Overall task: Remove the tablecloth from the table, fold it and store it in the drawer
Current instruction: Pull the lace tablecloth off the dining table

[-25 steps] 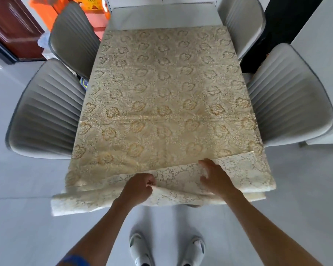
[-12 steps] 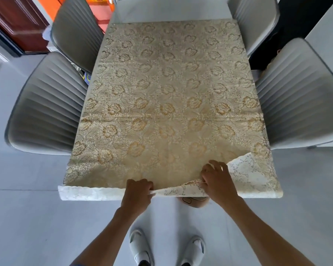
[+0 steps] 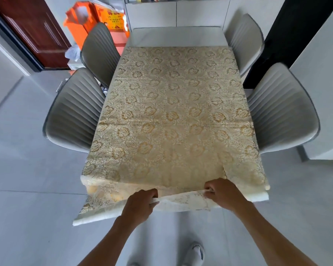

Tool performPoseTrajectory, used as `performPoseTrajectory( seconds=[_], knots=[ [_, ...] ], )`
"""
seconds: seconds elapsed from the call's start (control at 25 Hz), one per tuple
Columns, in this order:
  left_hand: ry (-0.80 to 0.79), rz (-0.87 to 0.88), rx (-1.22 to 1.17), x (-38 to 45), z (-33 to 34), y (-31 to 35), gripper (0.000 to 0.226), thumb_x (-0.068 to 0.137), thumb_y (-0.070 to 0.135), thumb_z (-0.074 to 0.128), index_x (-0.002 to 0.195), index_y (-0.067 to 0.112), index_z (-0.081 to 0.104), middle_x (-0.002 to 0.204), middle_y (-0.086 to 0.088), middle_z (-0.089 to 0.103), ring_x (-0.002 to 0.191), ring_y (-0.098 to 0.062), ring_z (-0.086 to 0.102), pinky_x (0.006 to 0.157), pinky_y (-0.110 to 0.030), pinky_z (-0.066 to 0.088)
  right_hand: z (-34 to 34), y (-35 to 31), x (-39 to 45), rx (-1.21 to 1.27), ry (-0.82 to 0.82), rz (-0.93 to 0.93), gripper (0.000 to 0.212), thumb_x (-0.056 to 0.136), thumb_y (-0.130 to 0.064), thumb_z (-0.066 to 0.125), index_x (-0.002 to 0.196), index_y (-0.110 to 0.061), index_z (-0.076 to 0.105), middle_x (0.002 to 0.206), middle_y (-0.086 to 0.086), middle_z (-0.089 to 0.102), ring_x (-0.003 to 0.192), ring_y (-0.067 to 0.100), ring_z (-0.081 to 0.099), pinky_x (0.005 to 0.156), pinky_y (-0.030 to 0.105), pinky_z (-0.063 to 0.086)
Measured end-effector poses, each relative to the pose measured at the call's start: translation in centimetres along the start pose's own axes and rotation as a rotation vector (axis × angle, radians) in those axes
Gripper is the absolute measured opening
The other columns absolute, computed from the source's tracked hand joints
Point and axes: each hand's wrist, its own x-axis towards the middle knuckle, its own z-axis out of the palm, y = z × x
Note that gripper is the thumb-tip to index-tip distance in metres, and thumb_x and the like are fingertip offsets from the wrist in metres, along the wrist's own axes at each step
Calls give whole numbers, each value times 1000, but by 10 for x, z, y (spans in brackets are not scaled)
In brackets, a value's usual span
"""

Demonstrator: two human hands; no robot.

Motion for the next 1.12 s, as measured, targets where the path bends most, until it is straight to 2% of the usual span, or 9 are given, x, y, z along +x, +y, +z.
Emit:
performPoseTrajectory(
  seconds=[0.12, 0.24, 0.32, 0.44, 0.48, 0.56, 0.76, 1.0, 1.12],
  knots=[
    [-67, 14, 4, -31, -9, -5, 24, 88, 44, 58, 106, 28, 60, 103, 1, 69, 104, -23, 60, 79, -32, 43, 3, -21, -35, 0, -29, 104, 13, 88, -40, 65, 81, -29, 66, 80, -6, 63, 82, 18, 59, 58, 24, 33],
    [-261, 36, 119, -69, -10, -24, 32, 82, 40, 60, 105, 18, 64, 110, -5, 67, 107, -27, 61, 82, -32, 46, 11, -54, -70, -35, -76, 171, 37, 88, -41, 65, 121, -25, 67, 121, -2, 67, 111, 18, 61, 83, 27, 45],
    [-362, 44, 180, -100, -5, -35, 31, 83, 37, 58, 99, 11, 63, 109, -10, 66, 103, -30, 63, 76, -32, 45, 22, -78, -92, -81, -139, 210, 47, 86, -40, 68, 129, -23, 62, 128, -2, 63, 117, 18, 58, 92, 29, 45],
    [-444, 113, 223, -147, 8, -50, 31, 85, 34, 56, 99, 7, 63, 108, -13, 66, 103, -31, 63, 75, -31, 45, 50, -109, -130, -140, -295, 290, 26, 77, -34, 72, 101, -26, 66, 103, -6, 66, 98, 17, 62, 72, 22, 48],
    [-456, 126, 230, -161, 12, -53, 31, 84, 33, 56, 98, 7, 63, 106, -13, 67, 101, -31, 64, 74, -30, 46, 63, -117, -144, -166, -345, 305, 16, 73, -31, 72, 86, -26, 64, 89, -8, 65, 85, 13, 62, 59, 19, 44],
    [-483, 130, 223, -182, 18, -56, 30, 80, 33, 57, 94, 8, 65, 101, -13, 69, 96, -31, 66, 71, -29, 47, 88, -122, -166, -203, -423, 334, 15, 68, -28, 70, 79, -21, 62, 79, -7, 65, 70, 6, 58, 47, 15, 36],
    [-582, 127, 176, -233, 34, -54, 20, 75, 30, 61, 77, 11, 66, 85, -14, 72, 72, -26, 64, 46, -19, 32, 125, -122, -215, -157, -514, 351, 32, 63, -30, 75, 58, -22, 45, 59, -10, 48, 52, 4, 46, 43, 17, 31],
    [-468, 55, 112, -264, 32, -21, 19, 77, 29, 58, 80, 12, 66, 90, -8, 71, 84, -24, 65, 63, -25, 42, 119, -99, -262, -127, -408, 257, 31, 59, -22, 66, 49, -13, 38, 51, -6, 37, 49, 11, 37, 44, 21, 23],
    [-411, -33, 128, -253, 5, -2, 13, 70, 28, 62, 68, 16, 57, 68, 1, 61, 75, -22, 64, 56, -23, 40, 80, -91, -268, -92, -255, 225, 28, 64, -21, 66, 52, -12, 42, 51, -1, 40, 51, 17, 43, 44, 24, 25]
  ],
)
